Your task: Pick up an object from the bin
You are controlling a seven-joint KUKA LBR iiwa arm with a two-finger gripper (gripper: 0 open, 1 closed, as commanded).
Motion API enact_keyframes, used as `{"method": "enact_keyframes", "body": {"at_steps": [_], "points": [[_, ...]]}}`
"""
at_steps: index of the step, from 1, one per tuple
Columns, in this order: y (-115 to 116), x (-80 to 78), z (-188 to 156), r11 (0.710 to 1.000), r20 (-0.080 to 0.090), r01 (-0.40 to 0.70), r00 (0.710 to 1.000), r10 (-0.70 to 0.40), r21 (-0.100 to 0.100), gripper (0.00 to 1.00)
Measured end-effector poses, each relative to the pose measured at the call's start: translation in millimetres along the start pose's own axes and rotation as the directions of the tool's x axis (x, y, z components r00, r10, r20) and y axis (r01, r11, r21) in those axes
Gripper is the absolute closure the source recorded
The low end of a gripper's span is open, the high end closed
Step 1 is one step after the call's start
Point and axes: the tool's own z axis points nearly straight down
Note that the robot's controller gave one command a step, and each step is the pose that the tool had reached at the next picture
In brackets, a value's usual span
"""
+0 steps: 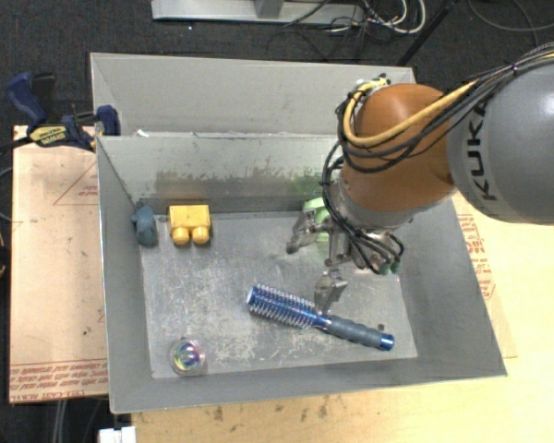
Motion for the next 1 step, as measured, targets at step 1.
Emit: {"method": "enact_keyframes", "body": {"at_steps": [1], "points": [[53.7, 0.2, 119.2, 0.999, 0.009, -0.046, 0.999, 0.046, -0.003, 0.00]]}}
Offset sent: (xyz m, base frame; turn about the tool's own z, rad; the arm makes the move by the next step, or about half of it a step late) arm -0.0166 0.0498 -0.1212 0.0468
